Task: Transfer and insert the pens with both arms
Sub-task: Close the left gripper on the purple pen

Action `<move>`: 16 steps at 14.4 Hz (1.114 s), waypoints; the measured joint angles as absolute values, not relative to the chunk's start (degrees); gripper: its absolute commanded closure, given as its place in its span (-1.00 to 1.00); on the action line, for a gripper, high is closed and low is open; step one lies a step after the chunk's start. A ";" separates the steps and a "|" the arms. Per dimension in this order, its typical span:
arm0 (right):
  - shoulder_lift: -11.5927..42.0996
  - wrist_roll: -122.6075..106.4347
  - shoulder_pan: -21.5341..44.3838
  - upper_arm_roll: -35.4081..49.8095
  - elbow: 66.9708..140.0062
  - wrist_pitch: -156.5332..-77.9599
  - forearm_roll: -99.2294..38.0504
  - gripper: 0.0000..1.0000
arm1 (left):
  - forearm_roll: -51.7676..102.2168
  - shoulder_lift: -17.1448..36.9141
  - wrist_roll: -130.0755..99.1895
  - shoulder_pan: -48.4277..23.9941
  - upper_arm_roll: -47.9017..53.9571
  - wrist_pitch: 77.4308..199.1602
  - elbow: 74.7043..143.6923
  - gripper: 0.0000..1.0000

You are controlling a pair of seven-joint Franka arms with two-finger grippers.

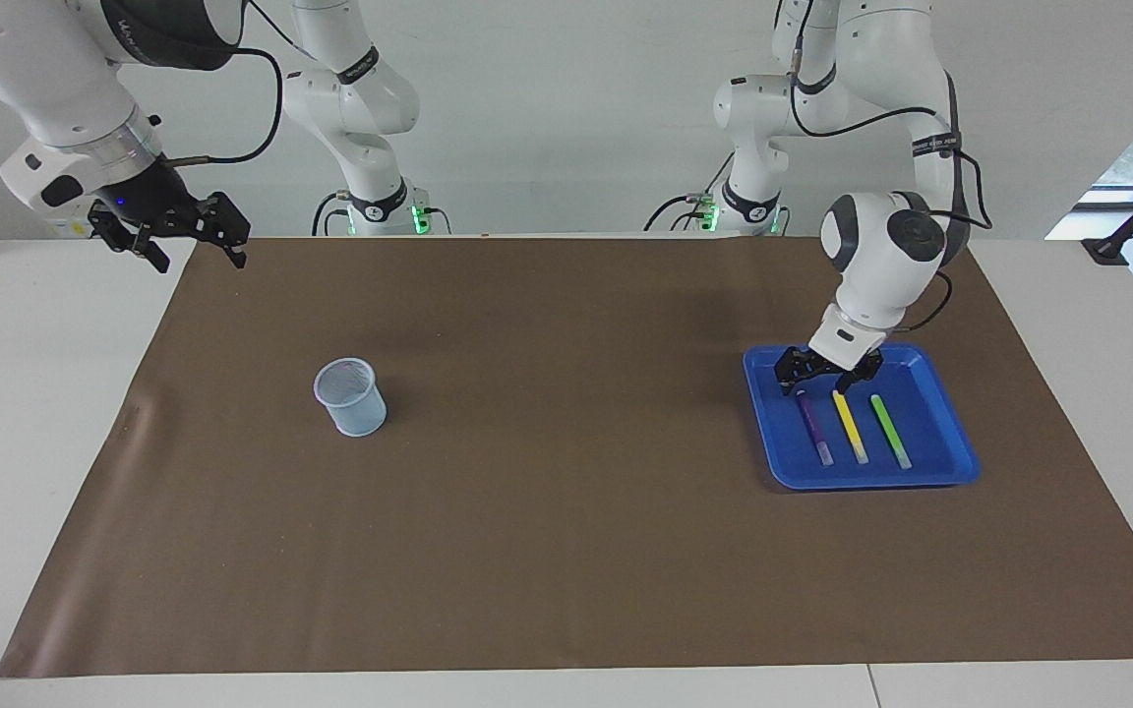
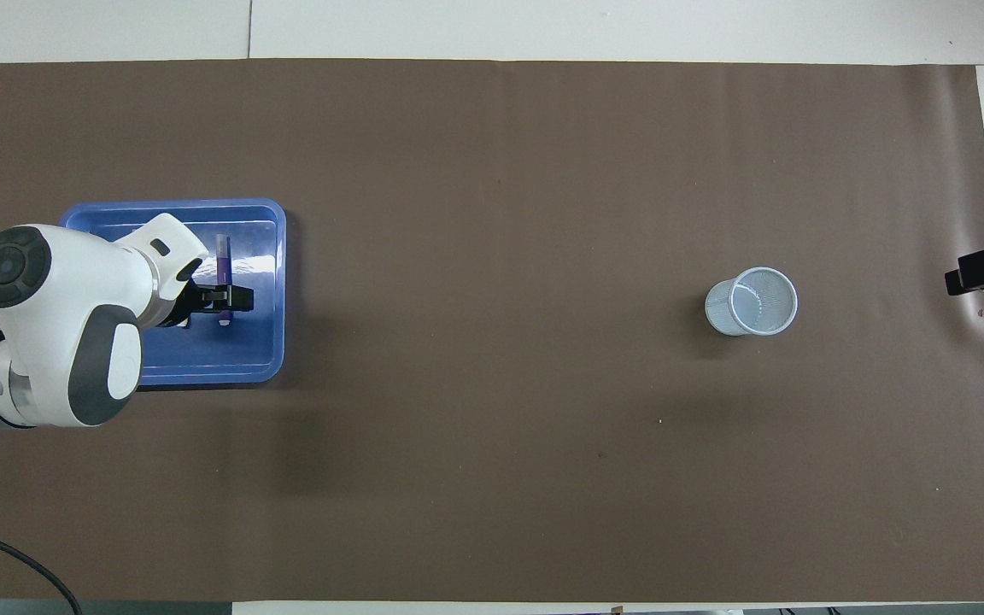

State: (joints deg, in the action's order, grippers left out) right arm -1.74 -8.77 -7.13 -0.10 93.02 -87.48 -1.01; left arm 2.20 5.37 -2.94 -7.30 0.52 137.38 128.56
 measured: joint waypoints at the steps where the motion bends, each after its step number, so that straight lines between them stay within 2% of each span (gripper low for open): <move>1: -1.74 -8.77 -7.13 -0.10 93.02 -87.48 -1.01 -1.00 | 2.20 5.37 -2.94 -7.30 0.51 138.99 129.52 -0.93; 9: -1.74 -8.77 -7.13 -0.10 93.02 -87.48 -1.01 -1.00 | 2.20 5.78 -2.94 -7.24 0.44 144.26 131.94 -0.90; 13: -1.74 -8.77 -7.13 -0.10 93.02 -87.48 -1.01 -1.00 | 2.20 9.89 -2.94 -7.29 0.55 153.69 131.79 -0.90; 16: -1.74 -8.77 -7.13 -0.10 93.02 -87.47 -1.01 -1.00 | 2.20 11.57 -2.94 -7.30 0.57 154.75 130.18 -0.89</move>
